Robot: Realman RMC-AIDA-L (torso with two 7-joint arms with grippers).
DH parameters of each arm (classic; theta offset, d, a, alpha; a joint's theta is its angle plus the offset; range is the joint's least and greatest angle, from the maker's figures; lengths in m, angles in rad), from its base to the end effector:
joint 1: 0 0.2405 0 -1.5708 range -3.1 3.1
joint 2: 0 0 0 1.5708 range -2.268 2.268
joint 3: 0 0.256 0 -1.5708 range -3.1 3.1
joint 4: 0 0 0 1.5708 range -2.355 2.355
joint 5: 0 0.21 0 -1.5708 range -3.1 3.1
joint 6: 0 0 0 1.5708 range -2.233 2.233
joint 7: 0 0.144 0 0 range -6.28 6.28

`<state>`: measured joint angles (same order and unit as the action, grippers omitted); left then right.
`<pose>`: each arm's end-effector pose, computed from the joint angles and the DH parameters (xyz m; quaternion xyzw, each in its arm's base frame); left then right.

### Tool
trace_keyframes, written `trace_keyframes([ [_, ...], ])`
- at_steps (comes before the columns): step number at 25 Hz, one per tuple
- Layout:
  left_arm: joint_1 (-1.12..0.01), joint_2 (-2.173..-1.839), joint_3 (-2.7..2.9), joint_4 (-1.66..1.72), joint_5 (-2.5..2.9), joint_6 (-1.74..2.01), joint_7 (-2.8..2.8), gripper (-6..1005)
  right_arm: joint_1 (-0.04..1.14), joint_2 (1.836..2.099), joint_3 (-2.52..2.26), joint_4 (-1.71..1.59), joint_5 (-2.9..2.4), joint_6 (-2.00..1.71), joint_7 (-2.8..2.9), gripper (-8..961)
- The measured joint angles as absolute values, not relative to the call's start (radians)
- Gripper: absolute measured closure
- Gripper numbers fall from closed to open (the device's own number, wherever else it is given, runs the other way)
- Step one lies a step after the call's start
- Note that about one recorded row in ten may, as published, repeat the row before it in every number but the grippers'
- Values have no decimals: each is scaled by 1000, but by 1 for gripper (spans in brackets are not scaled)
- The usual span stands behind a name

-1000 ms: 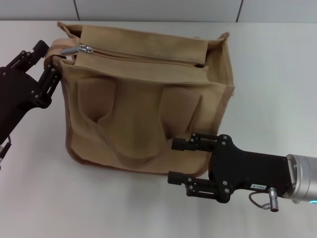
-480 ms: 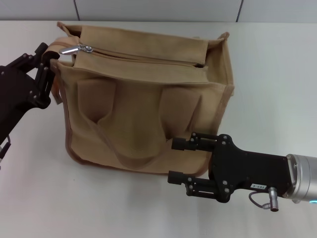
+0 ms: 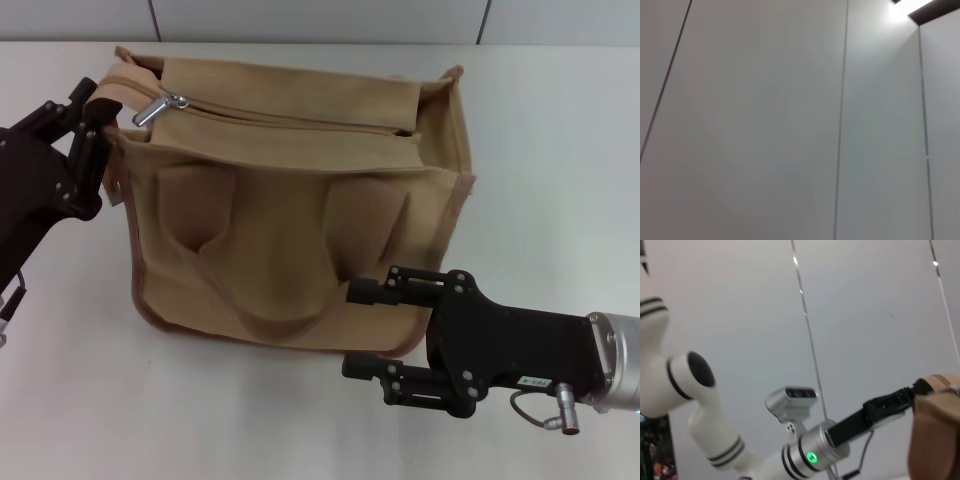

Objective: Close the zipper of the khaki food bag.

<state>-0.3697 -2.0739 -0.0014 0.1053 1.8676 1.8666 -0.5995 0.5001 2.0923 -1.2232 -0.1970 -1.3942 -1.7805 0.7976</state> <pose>-0.2915 0.2543 0.0150 -0.7472 -0.1168 -0.5186 0.3989 0.2278 0.2421 -0.0680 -0.8991 0.0774 0.4307 0.0122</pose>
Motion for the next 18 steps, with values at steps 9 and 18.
trace_keyframes([
  [9, -362, -2074, 16, 76, 1873, 1957, -600, 884, 514, 2092, -1220, -204, -1283, -1828, 831, 430],
  [18, -365, -2074, 28, 77, 1873, 1952, -601, 884, 612, 2084, -1231, -324, -1167, -1768, 1297, 438],
])
